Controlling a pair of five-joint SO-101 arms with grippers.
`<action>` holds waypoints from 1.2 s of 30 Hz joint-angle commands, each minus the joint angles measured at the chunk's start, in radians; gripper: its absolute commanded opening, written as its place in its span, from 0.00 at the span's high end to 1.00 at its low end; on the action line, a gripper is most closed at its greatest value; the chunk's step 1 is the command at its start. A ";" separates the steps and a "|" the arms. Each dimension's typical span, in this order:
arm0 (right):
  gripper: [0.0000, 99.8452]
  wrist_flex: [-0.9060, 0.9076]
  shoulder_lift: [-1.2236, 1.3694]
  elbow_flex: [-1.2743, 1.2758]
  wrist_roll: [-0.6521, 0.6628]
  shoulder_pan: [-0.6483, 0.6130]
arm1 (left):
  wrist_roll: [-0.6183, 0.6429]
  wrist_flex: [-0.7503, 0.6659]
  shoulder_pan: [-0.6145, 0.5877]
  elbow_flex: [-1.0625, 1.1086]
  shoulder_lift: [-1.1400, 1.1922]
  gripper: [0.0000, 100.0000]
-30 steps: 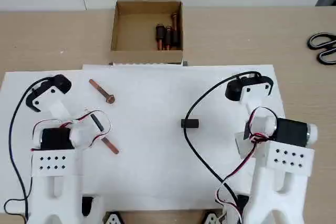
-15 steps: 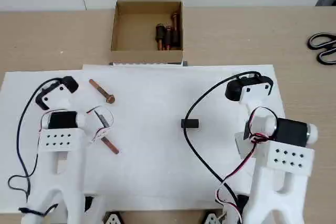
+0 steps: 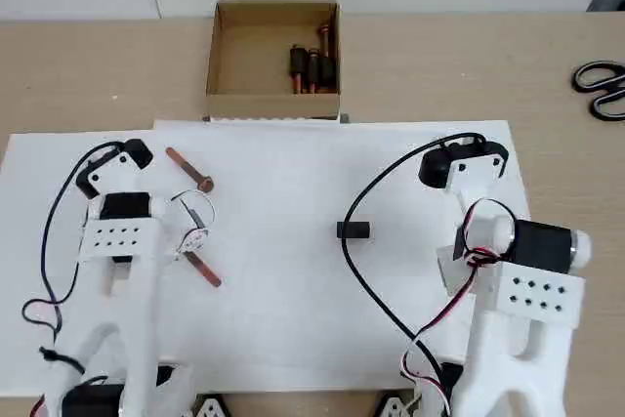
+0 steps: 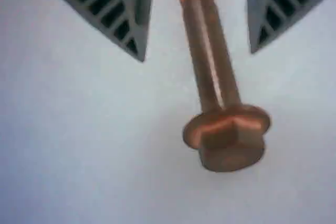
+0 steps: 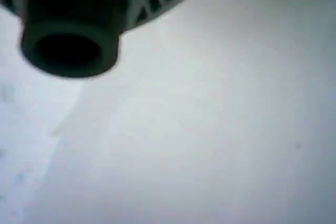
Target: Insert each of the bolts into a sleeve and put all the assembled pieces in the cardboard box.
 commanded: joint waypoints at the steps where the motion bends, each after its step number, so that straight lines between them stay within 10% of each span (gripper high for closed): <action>1: 1.00 -0.010 -0.022 -0.003 -0.011 0.013 | 0.005 -0.048 -0.005 -0.038 0.002 0.87; 36: 1.00 -0.010 -0.022 -0.003 -0.012 0.013 | 0.002 -0.181 -0.005 0.059 0.101 0.91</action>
